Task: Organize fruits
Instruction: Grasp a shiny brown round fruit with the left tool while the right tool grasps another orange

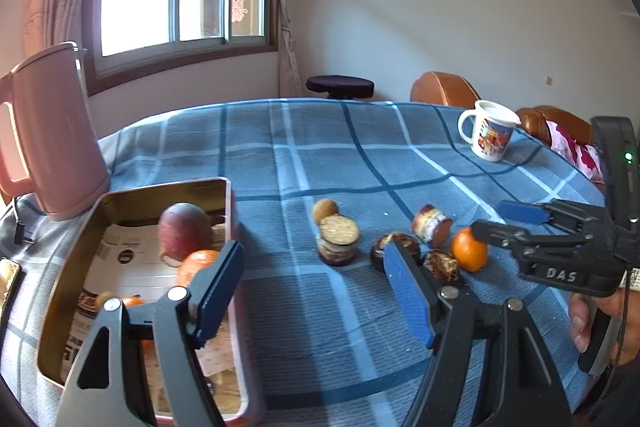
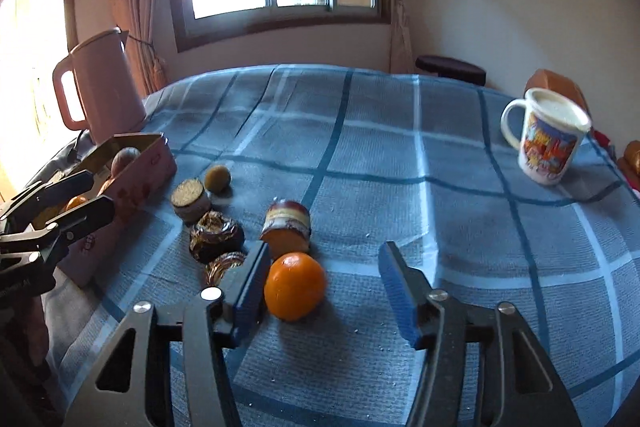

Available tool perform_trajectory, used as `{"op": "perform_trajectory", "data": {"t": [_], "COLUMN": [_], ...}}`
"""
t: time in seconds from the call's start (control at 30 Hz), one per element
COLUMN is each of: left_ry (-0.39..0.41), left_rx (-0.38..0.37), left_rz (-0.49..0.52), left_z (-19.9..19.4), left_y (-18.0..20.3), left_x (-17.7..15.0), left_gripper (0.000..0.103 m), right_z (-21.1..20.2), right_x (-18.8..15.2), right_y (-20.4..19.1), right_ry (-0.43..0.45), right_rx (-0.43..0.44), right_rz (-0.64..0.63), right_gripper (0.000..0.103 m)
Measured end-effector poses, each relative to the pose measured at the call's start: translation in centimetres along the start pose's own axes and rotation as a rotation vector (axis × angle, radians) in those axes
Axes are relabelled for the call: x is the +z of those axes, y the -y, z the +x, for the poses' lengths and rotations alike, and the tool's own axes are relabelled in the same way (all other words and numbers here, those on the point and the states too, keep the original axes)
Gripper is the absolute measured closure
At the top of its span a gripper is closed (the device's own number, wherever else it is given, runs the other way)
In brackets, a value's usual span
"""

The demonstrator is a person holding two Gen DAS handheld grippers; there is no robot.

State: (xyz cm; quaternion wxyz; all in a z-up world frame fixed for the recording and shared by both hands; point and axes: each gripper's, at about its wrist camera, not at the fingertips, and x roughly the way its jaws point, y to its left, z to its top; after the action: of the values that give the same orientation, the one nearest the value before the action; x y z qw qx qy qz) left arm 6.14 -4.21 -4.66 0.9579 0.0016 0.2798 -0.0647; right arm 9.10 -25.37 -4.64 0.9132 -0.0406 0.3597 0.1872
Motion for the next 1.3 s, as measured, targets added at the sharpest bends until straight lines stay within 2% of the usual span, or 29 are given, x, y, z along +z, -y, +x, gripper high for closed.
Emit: {"op": "perform_trajectory", "data": {"t": [0.1,0.17,0.2,0.27,0.43,0.5,0.6,0.7,0.83,0.93,1.3], "left_ry": [-0.007,-0.015,-0.022,-0.034,-0.074,-0.084,-0.103,-0.127,-0.193,-0.232,-0.281], "left_rx": [-0.022,-0.032,-0.043,-0.060,-0.100,-0.107,-0.116,-0.129,-0.188,-0.226,-0.245], "left_rz": [0.011,0.024,0.034,0.049,0.079,0.090,0.105,0.141,0.165,0.145,0.132], "left_z": [0.2,0.4,0.5,0.6,1.2,1.3,1.7,2.1,3.3,4.2,6.4], "left_y": [0.8,1.3,1.6,2.2,3.6,3.9,4.5,5.7,7.3,7.9,9.1], "left_x": [0.0,0.0,0.0,-0.1,-0.3,-0.3,-0.3,-0.5,-0.6,-0.6,0.0], "left_gripper": [0.028,0.028,0.028,0.028,0.028,0.028,0.029,0.033,0.052,0.055,0.056], "right_z": [1.2,2.0,2.0,2.1,2.3,2.1,1.6,0.8,0.4,0.3,0.2], "right_x": [0.0,0.0,0.0,-0.1,-0.3,-0.5,-0.4,-0.3,-0.2,-0.1,-0.3], "right_y": [-0.3,-0.5,-0.2,-0.1,0.6,0.8,0.7,1.1,1.5,2.0,2.5], "right_ry": [-0.062,-0.108,-0.105,-0.114,-0.128,-0.130,-0.103,-0.062,-0.044,-0.042,-0.034], "right_rx": [0.034,0.093,0.104,0.123,0.152,0.168,0.138,0.070,0.032,0.037,0.034], "right_rz": [-0.007,-0.006,0.015,0.024,0.059,0.072,0.062,0.069,0.073,0.094,0.123], "right_gripper": [0.049,0.051,0.058,0.063,0.063,0.066,0.067,0.067,0.067,0.067,0.066]}}
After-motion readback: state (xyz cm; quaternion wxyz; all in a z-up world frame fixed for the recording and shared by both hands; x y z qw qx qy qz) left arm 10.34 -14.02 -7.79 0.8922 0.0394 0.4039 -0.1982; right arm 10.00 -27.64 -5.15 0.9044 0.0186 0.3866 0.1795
